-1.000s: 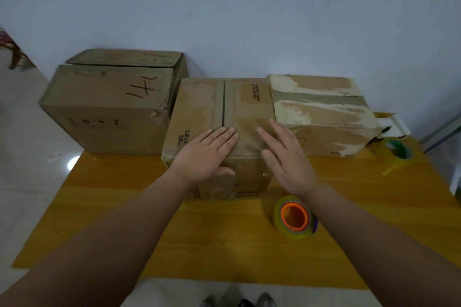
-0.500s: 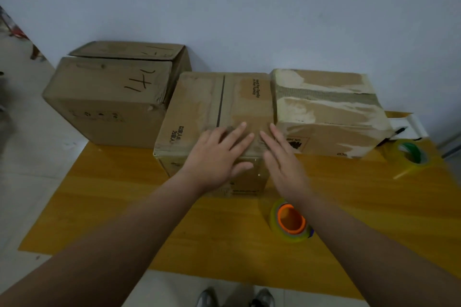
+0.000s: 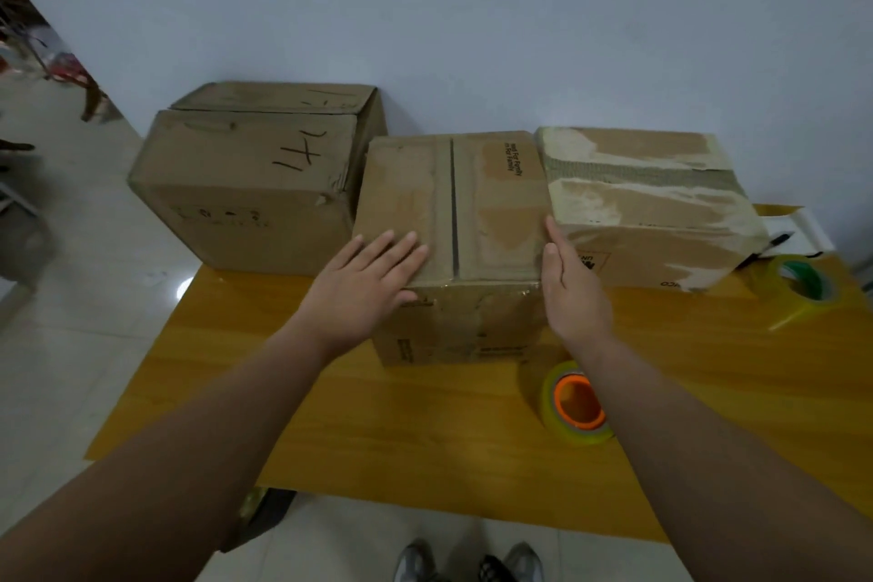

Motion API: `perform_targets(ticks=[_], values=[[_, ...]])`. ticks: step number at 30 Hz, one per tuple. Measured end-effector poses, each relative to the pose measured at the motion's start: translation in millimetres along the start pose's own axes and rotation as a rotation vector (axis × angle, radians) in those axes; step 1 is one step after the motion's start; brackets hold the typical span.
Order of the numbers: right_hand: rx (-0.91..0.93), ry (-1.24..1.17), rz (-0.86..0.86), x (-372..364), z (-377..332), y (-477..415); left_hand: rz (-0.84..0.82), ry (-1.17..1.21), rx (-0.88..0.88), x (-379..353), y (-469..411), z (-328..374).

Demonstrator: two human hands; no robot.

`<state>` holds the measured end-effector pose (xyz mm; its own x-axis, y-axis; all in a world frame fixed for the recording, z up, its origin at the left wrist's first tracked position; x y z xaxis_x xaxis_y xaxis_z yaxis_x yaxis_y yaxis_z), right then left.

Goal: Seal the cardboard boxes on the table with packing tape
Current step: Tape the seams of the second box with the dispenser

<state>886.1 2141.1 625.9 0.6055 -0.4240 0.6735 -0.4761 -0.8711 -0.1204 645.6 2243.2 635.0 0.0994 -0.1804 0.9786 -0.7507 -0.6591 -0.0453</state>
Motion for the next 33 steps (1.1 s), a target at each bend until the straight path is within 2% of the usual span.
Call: perform_targets(ticks=[6,10,12,15,17,21,25,28,31,33], values=[[-0.084,0.052,-0.01,1,-5,8,-0.09,0.187,0.035,5,15,-22],[-0.198,-0.332,0.2,-2,-9,31,-0.015,0.225,-0.135,17,29,8],[-0.341,-0.268,0.267,-2,-10,52,-0.003,0.27,-0.182,26,39,34],[-0.431,-0.133,0.164,-3,-17,81,-0.034,0.278,-0.228,36,49,75],[-0.408,-0.177,0.069,-3,-22,92,-0.056,0.252,-0.284,41,55,100],[-0.383,-0.235,-0.017,10,-14,111,-0.043,0.157,-0.365,48,68,143],[-0.379,-0.239,-0.064,26,-8,126,-0.037,0.091,-0.386,51,85,151],[-0.415,-0.294,-0.083,31,-6,125,0.055,0.036,-0.219,54,103,122],[-0.464,-0.431,-0.161,35,-6,113,0.125,0.011,0.052,58,123,78],[-0.432,-0.449,-0.183,39,-14,103,0.11,0.072,0.226,59,132,53]])
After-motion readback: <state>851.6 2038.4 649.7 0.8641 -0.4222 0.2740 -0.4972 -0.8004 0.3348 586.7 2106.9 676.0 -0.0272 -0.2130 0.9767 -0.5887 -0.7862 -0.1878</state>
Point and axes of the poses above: each hand's wrist, its own y-axis away from the middle knuckle, its own x-axis out of the back of the hand, z = x × y, the point moved 2 cm from there along -y, towards the middle knuckle, and after that the axes turned 3 degrees about x, right-handed, at the moved point
